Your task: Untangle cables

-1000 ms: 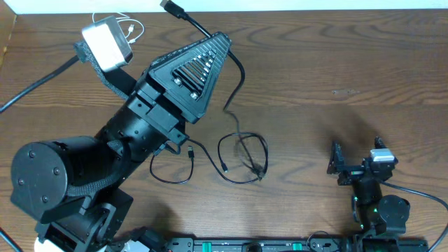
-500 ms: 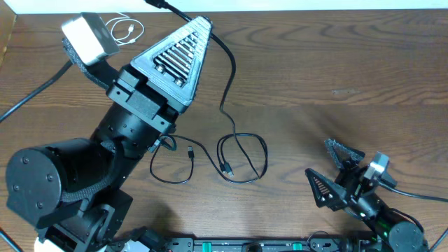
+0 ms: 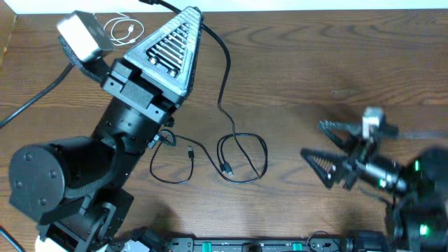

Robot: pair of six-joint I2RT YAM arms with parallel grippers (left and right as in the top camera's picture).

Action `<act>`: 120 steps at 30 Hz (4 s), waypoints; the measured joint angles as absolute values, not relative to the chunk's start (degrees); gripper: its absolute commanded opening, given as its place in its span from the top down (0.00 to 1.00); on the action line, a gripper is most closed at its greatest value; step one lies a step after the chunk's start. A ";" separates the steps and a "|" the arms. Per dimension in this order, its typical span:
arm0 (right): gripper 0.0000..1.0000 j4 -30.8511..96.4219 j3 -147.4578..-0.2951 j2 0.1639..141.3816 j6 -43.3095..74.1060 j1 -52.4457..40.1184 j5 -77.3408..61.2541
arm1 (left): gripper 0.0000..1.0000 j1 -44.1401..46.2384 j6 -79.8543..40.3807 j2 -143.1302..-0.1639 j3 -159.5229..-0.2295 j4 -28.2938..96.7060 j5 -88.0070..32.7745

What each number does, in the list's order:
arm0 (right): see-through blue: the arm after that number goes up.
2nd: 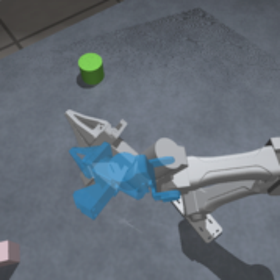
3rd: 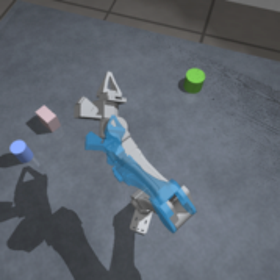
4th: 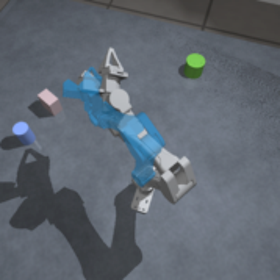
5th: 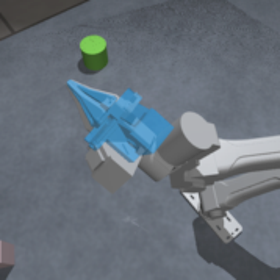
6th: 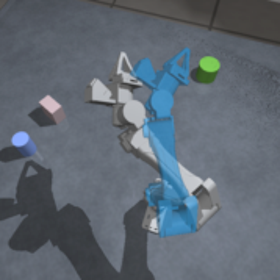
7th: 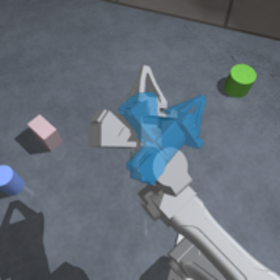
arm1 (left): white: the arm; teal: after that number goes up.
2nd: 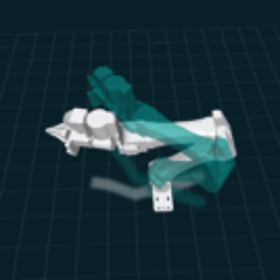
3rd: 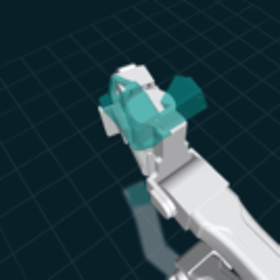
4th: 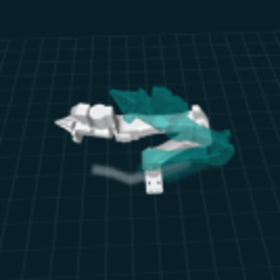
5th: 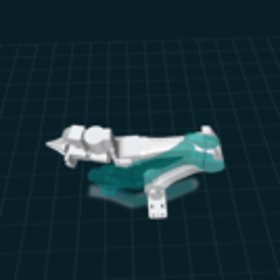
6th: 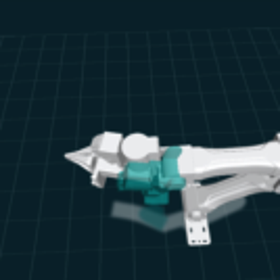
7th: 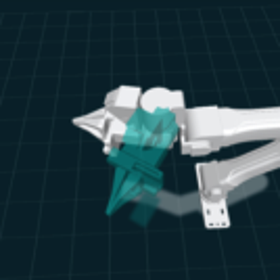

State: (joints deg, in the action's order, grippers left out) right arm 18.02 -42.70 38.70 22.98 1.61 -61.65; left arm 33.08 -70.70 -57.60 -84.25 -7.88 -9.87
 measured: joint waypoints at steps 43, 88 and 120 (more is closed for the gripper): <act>0.99 32.88 -70.46 84.42 10.11 -38.39 -26.09 | 0.93 33.08 -75.00 -58.83 -84.25 -4.71 -8.38; 0.99 -18.06 -74.35 66.39 84.73 -20.10 -38.79 | 0.21 33.04 -35.44 -58.83 -84.25 43.11 -9.08; 0.99 -20.82 -74.30 66.37 98.65 -20.05 -39.94 | 0.31 33.04 -23.57 -61.73 -84.25 22.37 -43.44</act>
State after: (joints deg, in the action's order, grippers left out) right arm -20.82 -74.30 66.37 98.65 -20.05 -39.94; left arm 33.04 -23.57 -61.73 -84.25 22.37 -43.44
